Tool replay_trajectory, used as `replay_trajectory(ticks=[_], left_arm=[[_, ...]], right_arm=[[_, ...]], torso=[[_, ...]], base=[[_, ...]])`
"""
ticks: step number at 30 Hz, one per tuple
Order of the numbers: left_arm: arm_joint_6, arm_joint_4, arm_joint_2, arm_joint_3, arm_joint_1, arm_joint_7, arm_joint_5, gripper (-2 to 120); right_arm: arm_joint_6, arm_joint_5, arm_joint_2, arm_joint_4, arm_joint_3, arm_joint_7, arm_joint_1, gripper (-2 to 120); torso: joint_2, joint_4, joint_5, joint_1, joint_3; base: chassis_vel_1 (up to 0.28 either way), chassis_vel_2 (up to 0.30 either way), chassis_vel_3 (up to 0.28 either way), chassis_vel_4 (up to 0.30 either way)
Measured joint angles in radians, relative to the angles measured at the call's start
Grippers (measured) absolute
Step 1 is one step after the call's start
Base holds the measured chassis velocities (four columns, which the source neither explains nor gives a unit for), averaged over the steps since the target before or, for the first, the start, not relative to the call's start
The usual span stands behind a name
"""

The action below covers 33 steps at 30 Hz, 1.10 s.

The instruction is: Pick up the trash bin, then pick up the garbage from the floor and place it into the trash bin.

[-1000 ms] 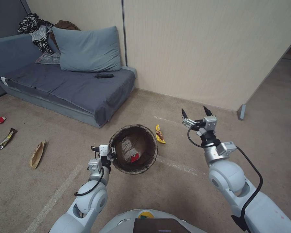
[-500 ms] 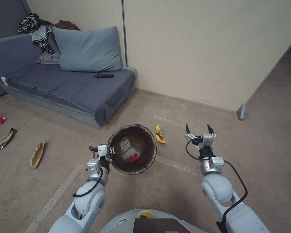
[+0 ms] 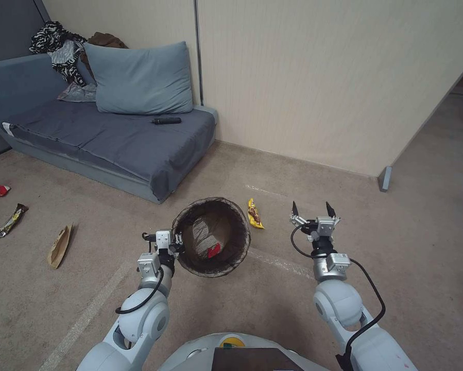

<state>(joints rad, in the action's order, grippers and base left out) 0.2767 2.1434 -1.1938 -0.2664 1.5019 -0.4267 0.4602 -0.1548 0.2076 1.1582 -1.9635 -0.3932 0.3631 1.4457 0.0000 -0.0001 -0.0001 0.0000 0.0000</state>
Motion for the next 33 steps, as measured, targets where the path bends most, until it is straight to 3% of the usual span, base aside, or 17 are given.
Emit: replay_trajectory(ticks=[33], left_arm=[[-0.006,0.002,-0.001,-0.008,0.007,-0.002,-0.019,3]], right_arm=[[0.003,0.008,0.002,0.013,0.013,0.012,-0.012,100]], torso=[[0.0,0.0002,0.0,0.0,0.0]], base=[[0.029,0.025,0.027,0.023]])
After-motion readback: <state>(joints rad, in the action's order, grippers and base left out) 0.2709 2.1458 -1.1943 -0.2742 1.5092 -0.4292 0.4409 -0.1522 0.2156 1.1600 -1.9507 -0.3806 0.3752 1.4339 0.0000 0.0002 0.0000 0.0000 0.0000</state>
